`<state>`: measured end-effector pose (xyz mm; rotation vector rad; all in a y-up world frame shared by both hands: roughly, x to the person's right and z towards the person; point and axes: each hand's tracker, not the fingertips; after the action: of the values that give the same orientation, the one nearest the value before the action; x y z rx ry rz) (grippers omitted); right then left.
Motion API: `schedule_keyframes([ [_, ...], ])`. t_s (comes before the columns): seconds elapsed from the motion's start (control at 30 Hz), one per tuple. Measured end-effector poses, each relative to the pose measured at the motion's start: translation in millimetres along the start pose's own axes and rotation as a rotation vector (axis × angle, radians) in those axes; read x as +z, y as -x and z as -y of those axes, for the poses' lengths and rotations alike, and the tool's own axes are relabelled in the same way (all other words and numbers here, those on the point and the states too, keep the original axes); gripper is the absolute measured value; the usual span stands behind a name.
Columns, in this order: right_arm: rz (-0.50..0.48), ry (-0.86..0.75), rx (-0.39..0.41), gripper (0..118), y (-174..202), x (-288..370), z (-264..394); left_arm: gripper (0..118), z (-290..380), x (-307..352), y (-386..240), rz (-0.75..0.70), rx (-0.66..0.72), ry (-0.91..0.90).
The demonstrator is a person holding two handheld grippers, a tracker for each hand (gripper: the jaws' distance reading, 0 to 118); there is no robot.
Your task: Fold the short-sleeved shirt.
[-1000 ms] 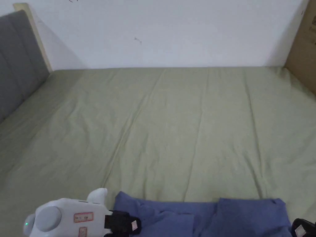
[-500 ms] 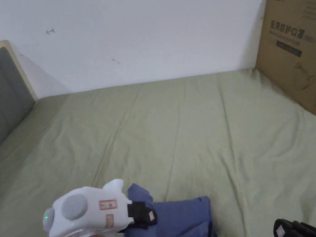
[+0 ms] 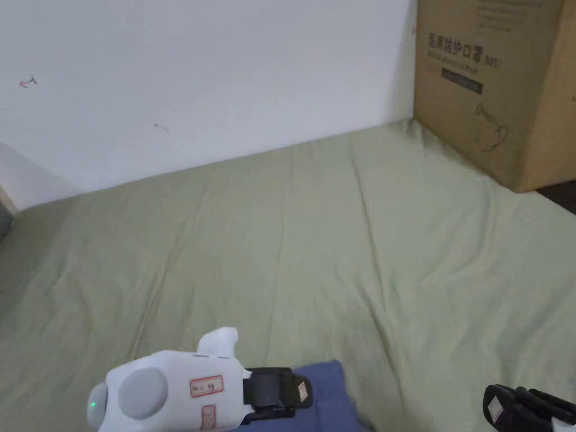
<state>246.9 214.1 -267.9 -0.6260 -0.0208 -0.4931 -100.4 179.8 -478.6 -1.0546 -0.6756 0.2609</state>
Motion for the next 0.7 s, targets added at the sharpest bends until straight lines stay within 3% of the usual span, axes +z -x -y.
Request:
schedule_keyframes([
  [0.13,-0.001,-0.03,-0.011,1,-3.2,0.7,0.2,3,2.9,-20.3,-29.6,-0.099,-0.203,0.015],
  [0.27,0.007,-0.028,-0.019,1,-8.3,2.5,-2.4,3,7.7,-82.2,-44.5,-0.084,-0.223,0.13],
  [0.37,0.014,-0.031,-0.006,1,-11.9,4.6,-2.7,3,17.4,-129.7,-47.7,-0.253,-0.31,0.185],
  [0.43,0.038,-0.026,0.016,1,-12.3,4.8,-2.3,2,26.5,-153.4,-43.6,-0.209,-0.34,0.195],
  [0.5,0.039,-0.022,0.018,1,-12.4,4.1,-1.6,2,28.5,-148.3,-34.0,-0.124,-0.297,0.107],
  [0.63,0.014,-0.005,-0.017,1,-9.6,0.6,0.2,3,21.0,-120.5,8.5,0.082,0.03,0.106],
  [0.67,0.007,-0.001,-0.019,1,-7.1,0.3,-0.5,3,20.0,-100.3,9.1,0.044,0.038,0.048],
  [0.7,-0.001,-0.002,-0.015,1,-3.2,1.2,-2.4,3,17.1,-70.8,1.5,-0.05,-0.054,-0.051],
])
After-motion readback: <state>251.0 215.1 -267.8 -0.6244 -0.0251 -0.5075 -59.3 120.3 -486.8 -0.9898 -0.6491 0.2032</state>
